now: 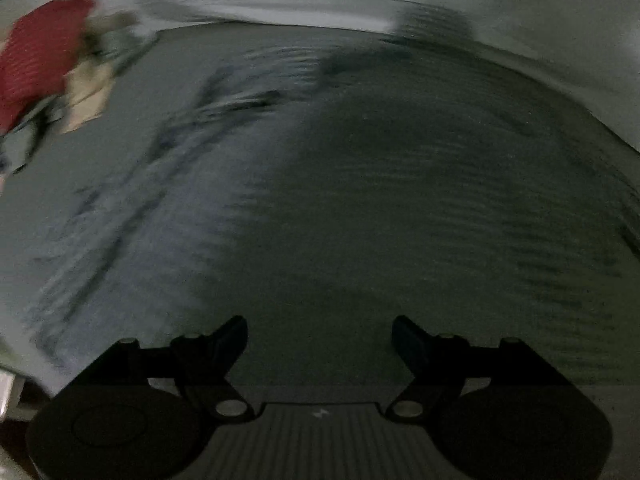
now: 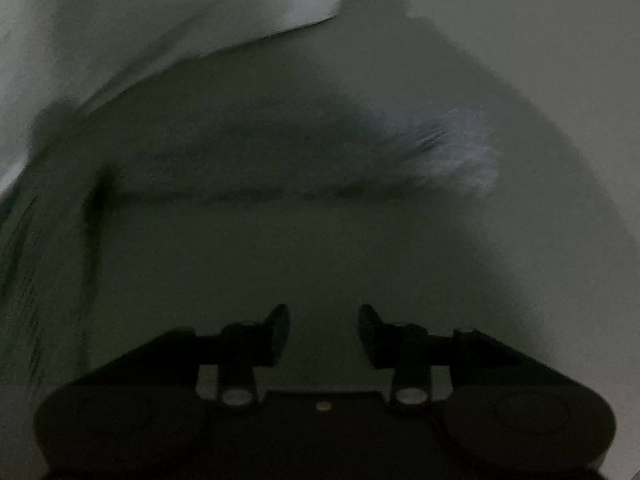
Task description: Fold clothes
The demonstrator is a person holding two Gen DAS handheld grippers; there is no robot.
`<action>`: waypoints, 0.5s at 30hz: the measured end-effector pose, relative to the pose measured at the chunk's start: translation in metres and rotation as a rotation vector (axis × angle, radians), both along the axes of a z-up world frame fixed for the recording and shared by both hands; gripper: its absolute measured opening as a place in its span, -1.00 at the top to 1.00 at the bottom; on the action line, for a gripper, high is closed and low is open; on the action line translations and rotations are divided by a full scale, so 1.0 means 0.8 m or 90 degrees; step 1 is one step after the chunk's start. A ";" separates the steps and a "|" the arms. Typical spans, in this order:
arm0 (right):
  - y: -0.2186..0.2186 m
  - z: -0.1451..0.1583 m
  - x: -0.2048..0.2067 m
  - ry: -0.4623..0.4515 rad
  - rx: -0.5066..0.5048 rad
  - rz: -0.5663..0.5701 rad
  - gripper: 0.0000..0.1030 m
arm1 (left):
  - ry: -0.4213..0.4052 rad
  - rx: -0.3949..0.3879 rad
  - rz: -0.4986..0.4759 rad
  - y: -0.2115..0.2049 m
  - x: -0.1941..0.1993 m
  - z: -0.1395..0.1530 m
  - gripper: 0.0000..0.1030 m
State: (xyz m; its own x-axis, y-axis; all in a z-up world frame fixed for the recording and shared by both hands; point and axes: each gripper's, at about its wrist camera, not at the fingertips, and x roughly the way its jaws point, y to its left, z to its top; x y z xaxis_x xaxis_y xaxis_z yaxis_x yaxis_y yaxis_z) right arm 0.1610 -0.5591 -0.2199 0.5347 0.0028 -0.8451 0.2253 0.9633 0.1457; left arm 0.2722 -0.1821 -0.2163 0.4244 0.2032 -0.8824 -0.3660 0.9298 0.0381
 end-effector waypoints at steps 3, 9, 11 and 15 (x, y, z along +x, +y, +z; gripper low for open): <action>0.057 -0.002 -0.013 0.002 0.030 0.043 0.07 | -0.002 0.044 0.022 0.056 -0.022 0.003 -0.57; 0.159 -0.006 -0.051 0.027 0.018 0.075 0.03 | -0.003 0.081 0.020 0.160 -0.052 -0.002 -0.61; 0.180 -0.004 -0.069 0.030 0.009 0.054 0.01 | -0.012 0.064 0.019 0.187 -0.061 -0.006 -0.63; 0.206 -0.005 -0.103 0.028 0.013 -0.017 -0.04 | -0.010 -0.008 -0.013 0.224 -0.062 -0.029 -0.64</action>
State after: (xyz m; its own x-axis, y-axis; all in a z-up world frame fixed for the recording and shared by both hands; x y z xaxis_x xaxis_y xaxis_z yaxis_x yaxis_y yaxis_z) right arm 0.0787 -0.3940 -0.2237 0.4976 0.0069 -0.8674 0.2577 0.9537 0.1554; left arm 0.2229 -0.0028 -0.2399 0.4425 0.1832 -0.8779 -0.3475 0.9374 0.0204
